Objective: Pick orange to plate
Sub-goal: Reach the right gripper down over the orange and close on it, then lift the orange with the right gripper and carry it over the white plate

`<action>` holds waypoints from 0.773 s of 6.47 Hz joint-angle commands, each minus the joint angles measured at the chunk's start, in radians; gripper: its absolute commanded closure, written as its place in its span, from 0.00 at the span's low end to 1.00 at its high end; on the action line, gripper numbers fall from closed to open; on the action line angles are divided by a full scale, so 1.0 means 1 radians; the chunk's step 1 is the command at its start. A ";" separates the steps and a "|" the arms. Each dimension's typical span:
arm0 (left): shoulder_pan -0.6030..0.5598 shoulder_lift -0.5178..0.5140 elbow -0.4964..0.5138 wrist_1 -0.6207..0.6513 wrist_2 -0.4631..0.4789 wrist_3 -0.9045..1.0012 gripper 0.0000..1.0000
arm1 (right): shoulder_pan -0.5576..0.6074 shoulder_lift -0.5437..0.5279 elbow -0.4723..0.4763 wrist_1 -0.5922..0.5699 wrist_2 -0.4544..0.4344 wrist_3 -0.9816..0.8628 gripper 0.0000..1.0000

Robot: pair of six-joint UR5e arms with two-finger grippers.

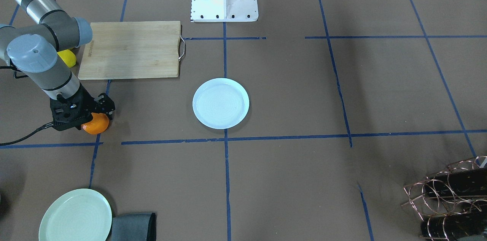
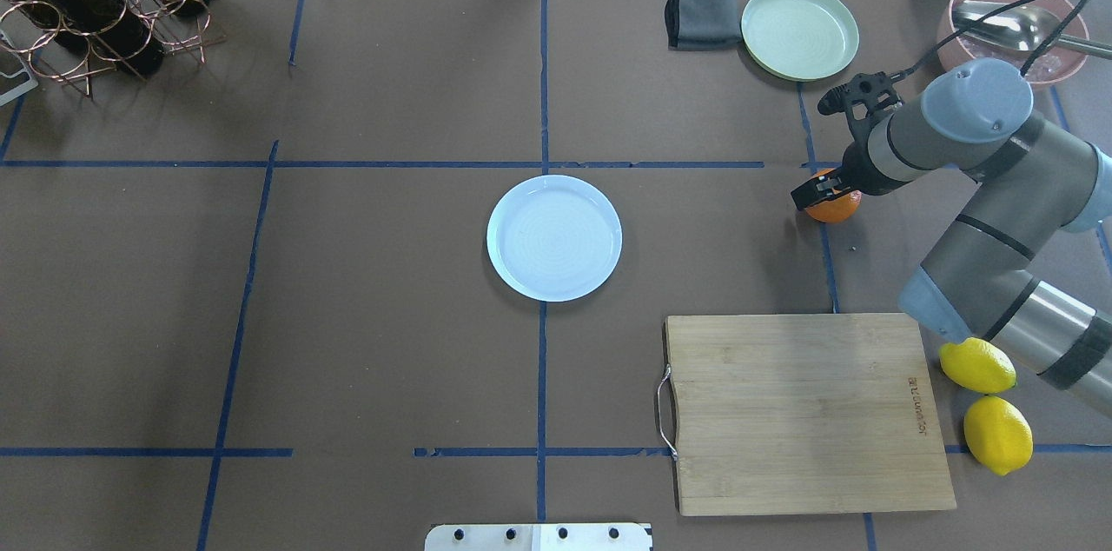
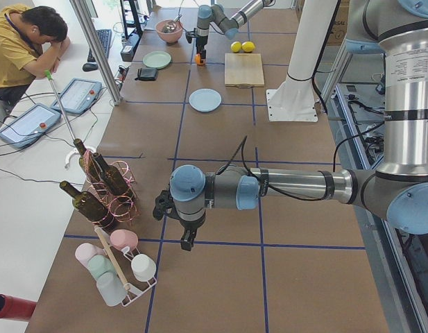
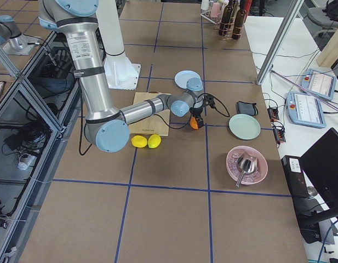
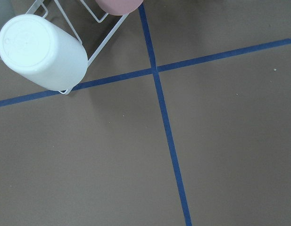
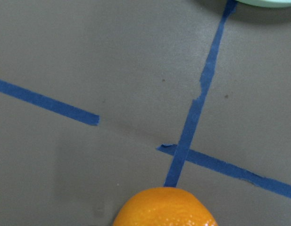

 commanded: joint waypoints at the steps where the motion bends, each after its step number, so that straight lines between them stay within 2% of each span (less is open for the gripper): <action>1: 0.000 -0.001 0.000 0.000 0.000 0.000 0.00 | -0.003 0.024 0.006 -0.004 0.002 0.012 0.91; 2: 0.000 0.001 0.000 0.000 0.000 0.002 0.00 | -0.007 0.077 0.012 -0.029 0.002 0.085 0.93; 3: 0.000 0.001 0.000 0.000 0.000 0.002 0.00 | -0.055 0.196 0.014 -0.144 -0.008 0.194 0.93; 4: 0.000 0.001 0.000 0.000 0.000 0.000 0.00 | -0.122 0.322 0.002 -0.242 -0.090 0.286 0.92; 5: 0.000 0.001 0.000 0.000 -0.001 0.002 0.00 | -0.174 0.443 -0.033 -0.305 -0.135 0.414 0.91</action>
